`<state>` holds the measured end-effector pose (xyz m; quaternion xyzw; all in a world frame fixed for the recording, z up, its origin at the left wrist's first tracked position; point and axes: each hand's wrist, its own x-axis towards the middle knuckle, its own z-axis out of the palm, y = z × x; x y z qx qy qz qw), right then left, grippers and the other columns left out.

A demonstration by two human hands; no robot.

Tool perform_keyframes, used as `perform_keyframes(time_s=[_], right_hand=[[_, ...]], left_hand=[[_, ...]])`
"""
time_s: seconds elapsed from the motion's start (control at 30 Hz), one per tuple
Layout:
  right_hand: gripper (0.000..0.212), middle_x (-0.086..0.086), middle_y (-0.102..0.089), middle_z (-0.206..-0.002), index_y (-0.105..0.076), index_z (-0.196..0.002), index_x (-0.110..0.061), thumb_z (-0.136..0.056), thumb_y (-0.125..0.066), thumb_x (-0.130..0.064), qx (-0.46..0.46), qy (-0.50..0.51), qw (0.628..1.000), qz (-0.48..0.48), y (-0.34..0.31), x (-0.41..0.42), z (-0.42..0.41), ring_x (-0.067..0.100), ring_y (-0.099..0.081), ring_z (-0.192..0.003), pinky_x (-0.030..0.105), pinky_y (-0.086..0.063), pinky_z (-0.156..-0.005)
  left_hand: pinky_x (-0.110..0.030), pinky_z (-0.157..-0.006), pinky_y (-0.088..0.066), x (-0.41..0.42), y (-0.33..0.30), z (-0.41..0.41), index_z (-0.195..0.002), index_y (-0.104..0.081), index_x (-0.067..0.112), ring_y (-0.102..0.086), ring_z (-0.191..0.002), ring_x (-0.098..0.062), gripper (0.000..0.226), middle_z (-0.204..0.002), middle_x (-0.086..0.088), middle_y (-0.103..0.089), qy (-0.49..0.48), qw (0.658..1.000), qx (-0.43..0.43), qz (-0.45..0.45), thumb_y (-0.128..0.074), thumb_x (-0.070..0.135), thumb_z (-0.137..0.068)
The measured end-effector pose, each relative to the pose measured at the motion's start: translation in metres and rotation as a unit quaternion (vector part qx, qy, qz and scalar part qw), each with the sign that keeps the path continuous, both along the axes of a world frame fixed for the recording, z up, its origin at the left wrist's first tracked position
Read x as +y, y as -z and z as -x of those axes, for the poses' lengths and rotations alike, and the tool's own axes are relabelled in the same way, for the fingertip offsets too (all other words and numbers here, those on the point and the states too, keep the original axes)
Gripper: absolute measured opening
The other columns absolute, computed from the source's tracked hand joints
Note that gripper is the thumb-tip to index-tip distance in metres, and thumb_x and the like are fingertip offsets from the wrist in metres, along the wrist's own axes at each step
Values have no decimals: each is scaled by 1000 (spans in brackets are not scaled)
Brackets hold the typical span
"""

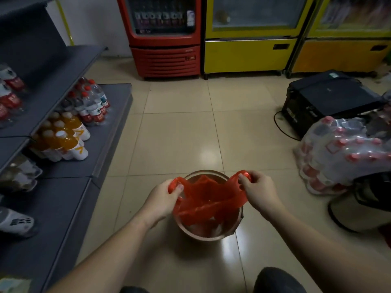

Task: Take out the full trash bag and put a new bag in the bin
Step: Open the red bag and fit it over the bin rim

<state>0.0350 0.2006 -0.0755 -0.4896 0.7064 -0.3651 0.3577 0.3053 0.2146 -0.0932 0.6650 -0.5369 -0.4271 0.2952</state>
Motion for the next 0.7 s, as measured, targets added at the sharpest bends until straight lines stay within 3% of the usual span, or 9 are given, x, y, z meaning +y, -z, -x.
perform_keyframes(time_s=[0.17, 0.27, 0.33, 0.4, 0.47, 0.53, 0.6, 0.63, 0.7], right_hand=[[16, 3, -75, -91, -73, -104, -17, -92, -65, -24, -4, 7, 1000, 15, 54, 5, 14, 18, -71, -83, 27, -53, -69], [23, 2, -74, -92, -68, -114, -19, -92, -65, -26, 0, 6, 1000, 7, 71, 7, 22, 11, -69, -76, 23, -52, -61], [38, -8, -69, -87, -59, -128, -21, -91, -65, -26, 11, -1, 1000, -5, 74, 10, 25, 3, -65, -71, 17, -49, -56], [57, -8, -63, -97, -44, -141, -25, -89, -67, -29, 32, -9, 999, 1, 77, 13, 28, 6, -63, -79, 23, -54, -66], [68, 5, -53, -122, -35, -145, -31, -86, -69, -30, 93, -20, 995, 30, 79, 15, 30, 21, -57, -103, 43, -54, -88], [70, 10, -44, -130, -37, -143, -35, -81, -70, -28, 230, -66, 966, 100, 77, 17, 31, 29, -46, -117, 52, -39, -100], [64, 8, -47, -131, -47, -137, -35, -78, -71, -23, 361, -166, 893, 210, 73, 20, 31, 27, -41, -121, 48, -26, -99], [58, 5, -49, -131, -53, -131, -34, -78, -69, -20, 402, -223, 853, 249, 71, 21, 32, 25, -40, -123, 46, -23, -97], [46, -1, -54, -131, -64, -117, -34, -75, -64, -15, 456, -331, 786, 257, 69, 24, 33, 23, -42, -129, 47, -19, -95]], left_hand=[[-22, -56, -49, 4, 44, -2, -96, -70, 29, -72, -67, -6, 13, -75, 7, -77, -27, 1000, -12, 8, -60, 37, -93], [-29, -64, -54, 6, 61, 0, -102, -69, 26, -73, -78, -13, 15, -84, 4, -77, -46, 999, -13, -5, -61, 35, -93], [-37, -75, -59, 8, 66, 3, -108, -67, 24, -72, -82, -16, 19, -91, 3, -76, -49, 998, -27, -6, -63, 34, -92], [-39, -87, -57, 9, 67, 7, -119, -59, 24, -70, -96, -19, 34, -106, 0, -71, -53, 997, -52, 16, -70, 33, -88], [-40, -100, -48, 12, 64, 11, -137, -43, 28, -57, -119, -21, 65, -131, -3, -55, -41, 989, -127, 67, -76, 32, -82], [-49, -111, -34, 12, 57, 15, -144, -31, 36, -39, -134, -24, 82, -147, -2, -39, 20, 941, -302, 150, -78, 34, -78], [-59, -115, -19, 14, 50, 21, -145, -33, 38, -27, -143, -27, 78, -154, -1, -34, 143, 861, -435, 220, -75, 28, -80], [-62, -114, -18, 15, 46, 25, -143, -41, 35, -28, -144, -27, 72, -154, -1, -37, 210, 821, -467, 254, -73, 21, -80], [-62, -106, -32, 19, 44, 32, -123, -65, 27, -48, -134, -26, 50, -140, -2, -58, 329, 725, -508, 330, -71, 12, -75]])
